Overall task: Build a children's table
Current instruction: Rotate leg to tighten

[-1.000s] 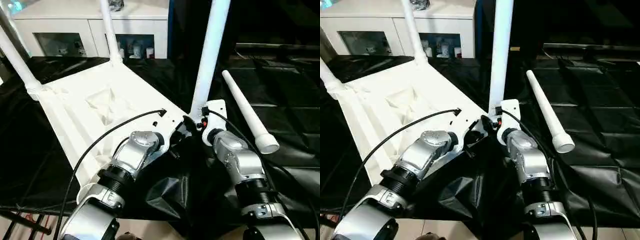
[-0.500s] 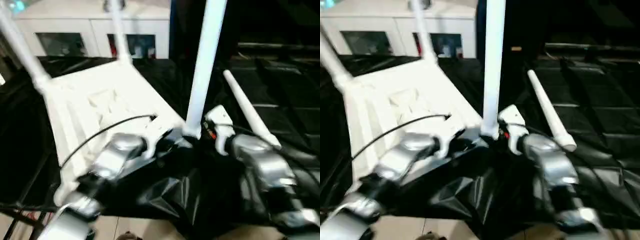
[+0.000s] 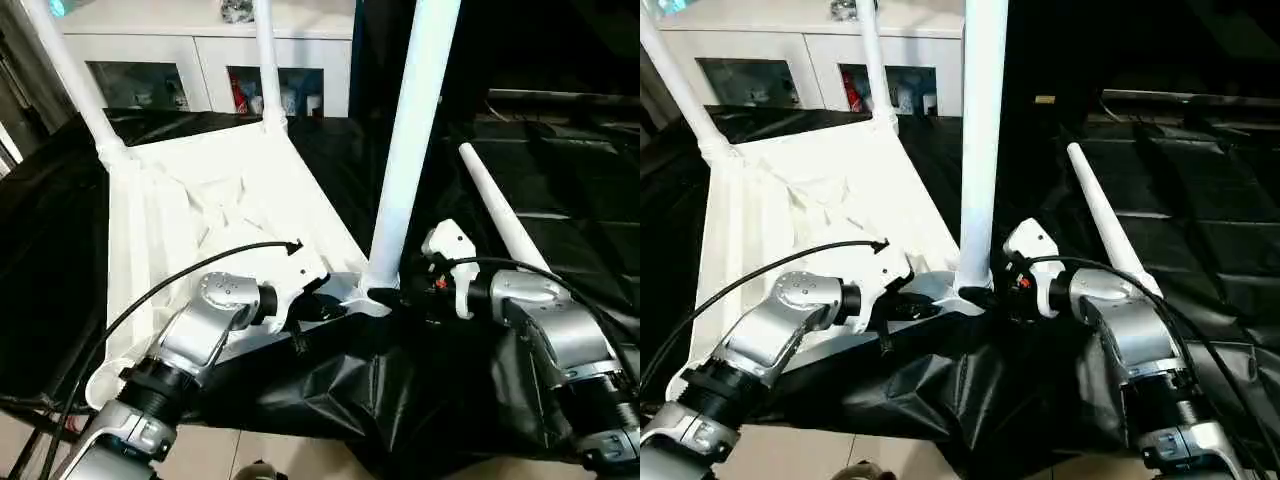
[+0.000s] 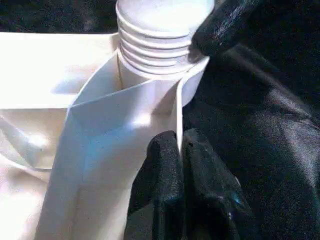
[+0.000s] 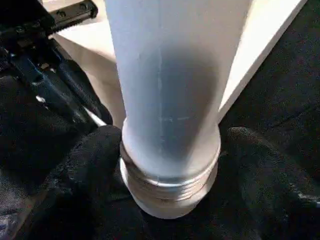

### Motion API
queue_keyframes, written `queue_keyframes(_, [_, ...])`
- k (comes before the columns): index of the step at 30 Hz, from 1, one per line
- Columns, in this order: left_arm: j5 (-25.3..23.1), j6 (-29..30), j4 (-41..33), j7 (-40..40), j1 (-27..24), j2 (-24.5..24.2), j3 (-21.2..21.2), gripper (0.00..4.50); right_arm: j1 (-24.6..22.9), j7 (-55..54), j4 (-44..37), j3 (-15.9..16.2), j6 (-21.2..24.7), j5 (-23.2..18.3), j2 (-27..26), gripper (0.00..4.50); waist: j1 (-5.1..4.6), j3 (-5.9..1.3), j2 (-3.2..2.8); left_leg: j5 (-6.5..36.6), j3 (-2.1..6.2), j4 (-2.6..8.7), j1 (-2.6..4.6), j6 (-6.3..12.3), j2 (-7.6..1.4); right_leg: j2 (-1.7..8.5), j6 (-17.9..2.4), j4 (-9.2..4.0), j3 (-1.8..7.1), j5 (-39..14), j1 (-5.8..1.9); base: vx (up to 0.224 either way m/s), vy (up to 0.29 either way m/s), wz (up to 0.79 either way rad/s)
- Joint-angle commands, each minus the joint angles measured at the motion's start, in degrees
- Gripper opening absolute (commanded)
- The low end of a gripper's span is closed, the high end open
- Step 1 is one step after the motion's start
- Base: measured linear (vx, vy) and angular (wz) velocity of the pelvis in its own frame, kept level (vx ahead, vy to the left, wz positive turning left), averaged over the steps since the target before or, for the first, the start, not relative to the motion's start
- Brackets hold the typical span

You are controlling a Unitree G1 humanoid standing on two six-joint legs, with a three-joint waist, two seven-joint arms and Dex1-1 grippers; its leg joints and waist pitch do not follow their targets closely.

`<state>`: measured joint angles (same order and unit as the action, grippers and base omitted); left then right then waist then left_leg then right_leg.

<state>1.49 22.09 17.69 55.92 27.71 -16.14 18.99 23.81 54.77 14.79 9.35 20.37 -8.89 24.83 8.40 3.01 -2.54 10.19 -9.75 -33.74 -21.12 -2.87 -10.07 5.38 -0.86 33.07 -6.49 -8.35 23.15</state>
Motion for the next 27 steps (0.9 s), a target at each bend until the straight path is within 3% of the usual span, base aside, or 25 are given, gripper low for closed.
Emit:
queue_keyframes(1, [2.1,-0.8,-3.2,2.1,0.7,0.6,0.6,0.0,0.3,-0.5,0.2,0.4,-0.5,0.3,-0.4,3.28,-0.19,-4.03,0.98,13.1,0.95,3.97,0.45,2.78,-3.07,4.09,-8.4,-4.07,3.16,-21.1,-3.04,0.0,0.0,0.0])
queue_keyframes(7, [2.1,-0.7,-3.3,2.1,0.8,0.6,0.6,0.0,0.2,-0.5,0.0,0.3,-0.3,0.1,-0.7,2.85,-0.19,-4.07,0.84,13.1,0.98,3.97,0.47,2.73,-3.09,4.06,-8.3,-4.08,3.13,-21.0,-3.03,0.0,0.0,0.0])
queue_keyframes(16, [1.7,-0.7,-3.0,1.5,1.1,1.1,0.7,0.0,-1.7,-1.5,-1.2,0.5,-0.1,-0.5,-1.7,2.7,-0.17,-4.07,0.84,13.4,0.99,3.99,0.49,2.59,-3.07,4.05,-8.4,-4.04,3.16,-20.5,-3.04,0.0,0.0,0.0])
queue_keyframes(20, [-1.1,0.2,1.6,-6.9,3.2,4.9,-0.2,0.0,-2.4,-8.0,-0.7,-2.2,1.2,-1.3,-5.8,2.7,-0.34,-3.96,0.93,13.9,0.97,4.06,0.58,2.28,-2.95,3.96,-7.8,-4.44,3.02,-22.4,-2.91,0.0,0.0,0.0])
queue_keyframes(24, [-1.4,2.9,7.5,-17.6,6.6,11.4,-3.7,0.0,-2.3,-18.9,1.2,-4.8,1.4,-0.4,-12.0,2.7,-0.64,-4.03,1.04,14.8,1.11,4.0,0.63,1.15,-2.66,4.13,-6.0,-4.95,2.72,-25.9,-2.97,0.0,0.0,0.0])
queue_keyframes(27, [-1.7,2.8,11.5,-22.5,8.8,14.9,-4.6,0.0,-1.1,-28.0,3.0,-6.7,2.1,0.4,-17.3,2.7,-0.67,-4.13,0.81,13.6,1.13,3.95,0.48,1.48,-2.48,4.13,-5.6,-4.97,2.77,-25.1,-2.94,0.0,0.0,0.0])
